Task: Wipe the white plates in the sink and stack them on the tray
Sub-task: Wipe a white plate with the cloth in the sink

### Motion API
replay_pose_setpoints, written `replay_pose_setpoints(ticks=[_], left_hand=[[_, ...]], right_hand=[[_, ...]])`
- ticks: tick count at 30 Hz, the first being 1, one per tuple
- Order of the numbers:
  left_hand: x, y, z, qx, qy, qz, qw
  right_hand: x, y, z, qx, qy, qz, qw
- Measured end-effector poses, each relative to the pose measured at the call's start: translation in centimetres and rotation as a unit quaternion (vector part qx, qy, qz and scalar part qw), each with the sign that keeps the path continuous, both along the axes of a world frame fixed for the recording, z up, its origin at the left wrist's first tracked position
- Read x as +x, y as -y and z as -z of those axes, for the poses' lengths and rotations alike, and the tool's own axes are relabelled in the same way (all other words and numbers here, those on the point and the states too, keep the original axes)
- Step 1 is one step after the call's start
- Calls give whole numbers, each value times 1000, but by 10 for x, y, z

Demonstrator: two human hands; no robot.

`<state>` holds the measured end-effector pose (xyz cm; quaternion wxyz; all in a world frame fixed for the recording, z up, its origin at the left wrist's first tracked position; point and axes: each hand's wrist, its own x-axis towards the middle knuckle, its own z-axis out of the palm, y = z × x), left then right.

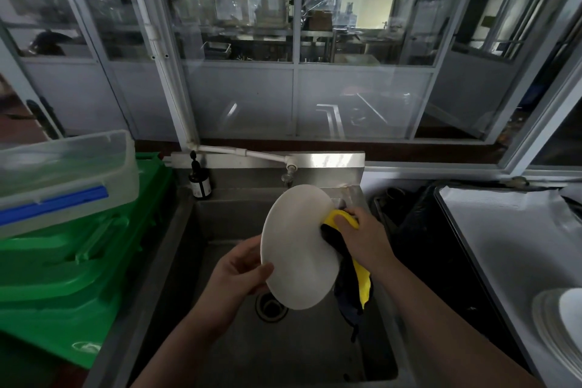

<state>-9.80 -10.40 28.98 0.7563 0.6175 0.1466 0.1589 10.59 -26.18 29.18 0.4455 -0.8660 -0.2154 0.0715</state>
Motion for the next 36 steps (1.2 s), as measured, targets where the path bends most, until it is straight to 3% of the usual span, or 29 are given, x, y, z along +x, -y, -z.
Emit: replay_pose_setpoints(ticks=[9,13,24,28,36], left_hand=[[-1,-9,5,-42,-20,51,998],[-2,-18,3,-54,-38,69,995],[-1,-13,-1,-16,-48,63,997],[-2,-13,4,-23,-49,73,996],[-2,-13,13,-29,-34,52,998]], right_hand=[[-8,-21,-25,56,91,-24,994],[-25,-24,-42,38,159,-90,982],[-52,-40,-37,25,180,-281,942],[-46,-43,-31,53,163,-250,953],[-28,-48,-19,103,42,-113,987]])
